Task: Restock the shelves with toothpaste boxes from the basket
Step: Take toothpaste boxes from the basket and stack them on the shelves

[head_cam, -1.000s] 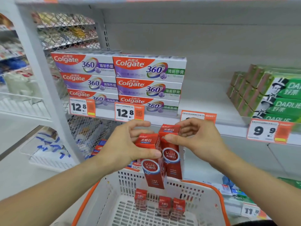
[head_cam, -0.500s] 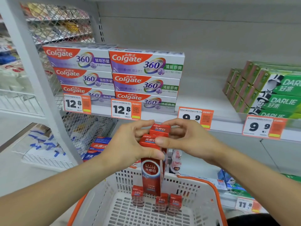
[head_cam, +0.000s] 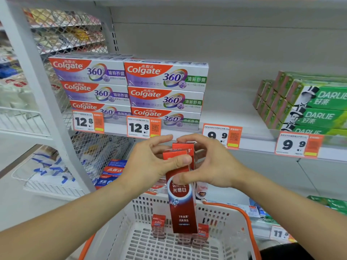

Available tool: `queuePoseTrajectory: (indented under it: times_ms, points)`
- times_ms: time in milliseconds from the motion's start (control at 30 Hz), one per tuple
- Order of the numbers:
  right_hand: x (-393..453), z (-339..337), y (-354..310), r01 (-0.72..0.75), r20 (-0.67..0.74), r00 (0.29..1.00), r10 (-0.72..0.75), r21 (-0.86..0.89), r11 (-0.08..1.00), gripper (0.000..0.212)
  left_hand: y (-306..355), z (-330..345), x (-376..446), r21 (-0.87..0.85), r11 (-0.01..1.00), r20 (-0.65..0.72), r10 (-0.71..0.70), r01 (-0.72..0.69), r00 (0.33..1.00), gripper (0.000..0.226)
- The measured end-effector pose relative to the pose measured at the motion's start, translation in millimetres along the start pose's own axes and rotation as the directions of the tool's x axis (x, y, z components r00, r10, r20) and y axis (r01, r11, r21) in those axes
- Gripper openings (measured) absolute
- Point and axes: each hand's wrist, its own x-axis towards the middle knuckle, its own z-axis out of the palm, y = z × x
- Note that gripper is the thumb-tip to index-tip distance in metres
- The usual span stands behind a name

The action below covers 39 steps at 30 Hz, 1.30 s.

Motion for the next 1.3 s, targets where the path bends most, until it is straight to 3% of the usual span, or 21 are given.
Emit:
queuePoseTrajectory:
  times_ms: [100,233,333,400,500,600,700,767,833,933,1167,1300]
  points:
    - [3,-14,-8,0.029,-0.087,0.996,-0.025,0.044,0.999,0.075,6,-4,5,0.035,0.999,0.095,0.037,-0.041,0.995,0.109]
    - [1,-41,-15,0.101,-0.19,0.979,-0.068,0.169,0.981,0.08,13,0,2,0.07,0.995,0.322,0.047,-0.073,0.946,0.087]
    - [-5,-63,-29,0.192,-0.22,0.964,-0.147,0.196,0.962,0.082,27,11,5,0.07,0.98,0.321,0.155,-0.187,0.934,0.082]
    - [-8,-84,-43,0.27,-0.256,0.939,-0.229,0.141,0.952,0.081,45,16,13,0.162,0.927,0.334,0.271,-0.339,0.903,0.084]
    - [-8,-122,-66,0.386,-0.358,0.865,-0.351,0.028,0.922,0.086,79,12,28,0.388,0.769,0.212,0.463,-0.509,0.861,0.082]
    - [0,-149,-73,0.45,-0.443,0.78,-0.443,-0.095,0.888,0.087,105,4,47,0.647,0.479,0.159,0.676,-0.593,0.719,0.065]
    - [19,-157,-61,0.432,-0.468,0.747,-0.472,-0.199,0.88,0.089,109,1,77,0.822,0.214,0.208,0.75,-0.528,0.628,0.068]
    - [34,-152,-48,0.398,-0.474,0.759,-0.446,-0.204,0.894,0.09,104,5,93,0.894,0.136,0.202,0.727,-0.427,0.656,0.083]
    - [48,-143,-35,0.366,-0.452,0.787,-0.419,-0.204,0.908,0.09,99,10,102,0.937,0.098,0.181,0.685,-0.335,0.705,0.098]
    - [65,-133,-18,0.302,-0.4,0.841,-0.366,-0.215,0.929,0.091,89,11,107,0.959,0.069,0.167,0.646,-0.275,0.745,0.098]
    - [82,-131,-7,0.15,-0.255,0.954,-0.156,-0.044,0.988,0.108,74,2,109,0.947,0.092,0.171,0.669,-0.309,0.723,0.085]
    - [83,-127,1,0.061,-0.156,0.986,-0.064,-0.029,0.998,0.094,74,7,110,0.939,0.131,0.152,0.675,-0.319,0.722,0.082]
